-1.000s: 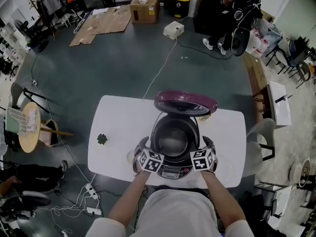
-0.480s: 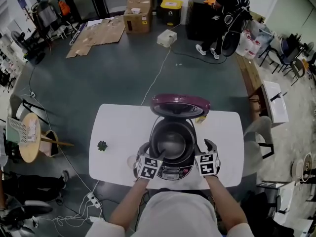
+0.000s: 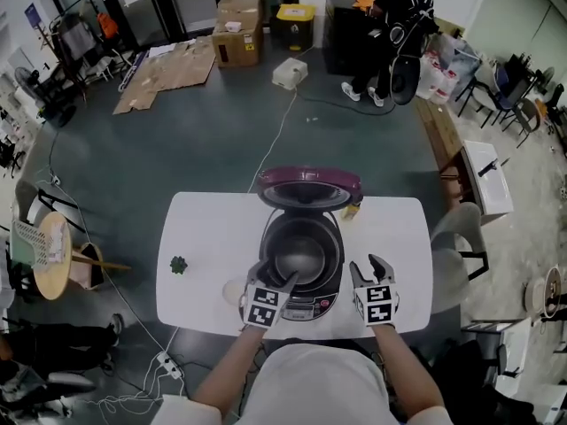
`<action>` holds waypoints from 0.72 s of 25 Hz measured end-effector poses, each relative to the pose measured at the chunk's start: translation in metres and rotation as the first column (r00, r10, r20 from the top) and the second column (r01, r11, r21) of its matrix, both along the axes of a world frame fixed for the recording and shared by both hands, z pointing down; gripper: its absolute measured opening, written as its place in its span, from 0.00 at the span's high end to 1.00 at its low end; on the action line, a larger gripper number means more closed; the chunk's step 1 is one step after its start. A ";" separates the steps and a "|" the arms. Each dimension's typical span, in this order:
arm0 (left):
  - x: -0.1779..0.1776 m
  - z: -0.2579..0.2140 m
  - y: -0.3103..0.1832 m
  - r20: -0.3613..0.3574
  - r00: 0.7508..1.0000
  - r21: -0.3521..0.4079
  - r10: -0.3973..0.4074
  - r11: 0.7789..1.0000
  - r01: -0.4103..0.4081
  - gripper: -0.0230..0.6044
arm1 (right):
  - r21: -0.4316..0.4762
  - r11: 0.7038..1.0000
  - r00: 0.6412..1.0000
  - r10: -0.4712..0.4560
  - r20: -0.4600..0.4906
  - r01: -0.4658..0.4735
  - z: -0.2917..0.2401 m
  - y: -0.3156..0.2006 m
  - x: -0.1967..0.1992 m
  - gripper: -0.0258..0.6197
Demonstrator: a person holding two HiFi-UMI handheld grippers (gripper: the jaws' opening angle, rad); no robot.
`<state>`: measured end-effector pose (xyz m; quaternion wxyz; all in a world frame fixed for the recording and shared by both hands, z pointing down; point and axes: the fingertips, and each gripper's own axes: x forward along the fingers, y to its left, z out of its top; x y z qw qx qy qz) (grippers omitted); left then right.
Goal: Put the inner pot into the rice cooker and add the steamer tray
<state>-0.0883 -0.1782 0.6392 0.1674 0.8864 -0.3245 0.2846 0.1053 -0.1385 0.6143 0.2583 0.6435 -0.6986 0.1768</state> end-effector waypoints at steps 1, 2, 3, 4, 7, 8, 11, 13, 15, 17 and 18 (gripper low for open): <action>0.003 -0.003 0.003 -0.012 1.000 -0.001 -0.001 1.000 0.001 0.44 | 0.007 1.000 1.000 0.001 0.004 -0.001 -0.004 0.003 0.002 0.63; 0.007 -0.007 0.006 -0.024 1.000 0.000 -0.003 1.000 0.003 0.44 | 0.015 1.000 1.000 0.000 0.008 -0.001 -0.007 0.007 0.005 0.63; 0.011 -0.011 0.009 -0.038 0.999 0.001 -0.006 1.000 0.006 0.44 | 0.023 1.000 1.000 0.000 0.011 0.000 -0.011 0.010 0.008 0.63; 0.015 -0.015 0.012 -0.054 0.998 0.003 -0.009 1.000 0.009 0.45 | 0.031 1.000 1.000 0.000 0.016 0.000 -0.014 0.014 0.012 0.63; 0.028 -0.021 0.021 -0.098 0.995 -0.001 -0.023 1.000 0.023 0.45 | 0.054 0.999 0.999 -0.006 0.038 0.004 -0.022 0.024 0.022 0.63; 0.032 -0.022 0.024 -0.104 0.994 -0.003 -0.027 1.000 0.027 0.45 | 0.058 0.998 0.999 -0.010 0.042 0.008 -0.024 0.028 0.025 0.63; 0.046 -0.026 0.035 -0.109 0.994 -0.002 -0.032 0.999 0.032 0.45 | 0.069 0.998 0.999 -0.017 0.049 0.014 -0.030 0.040 0.038 0.63; 0.055 -0.028 0.043 -0.116 0.993 -0.003 -0.031 1.000 0.031 0.45 | 0.074 0.997 0.998 -0.018 0.054 0.014 -0.032 0.049 0.046 0.63; 0.065 -0.029 0.052 -0.125 0.992 -0.004 -0.023 1.000 0.023 0.45 | 0.077 0.997 0.998 -0.016 0.060 0.011 -0.033 0.058 0.054 0.63; 0.078 -0.030 0.061 -0.128 0.992 -0.006 -0.010 1.000 0.009 0.45 | 0.078 0.997 0.998 -0.011 0.066 0.006 -0.034 0.067 0.064 0.63; 0.086 -0.031 0.066 -0.130 0.991 -0.008 -0.002 1.000 0.001 0.45 | 0.077 0.997 0.998 -0.008 0.068 0.003 -0.034 0.071 0.069 0.63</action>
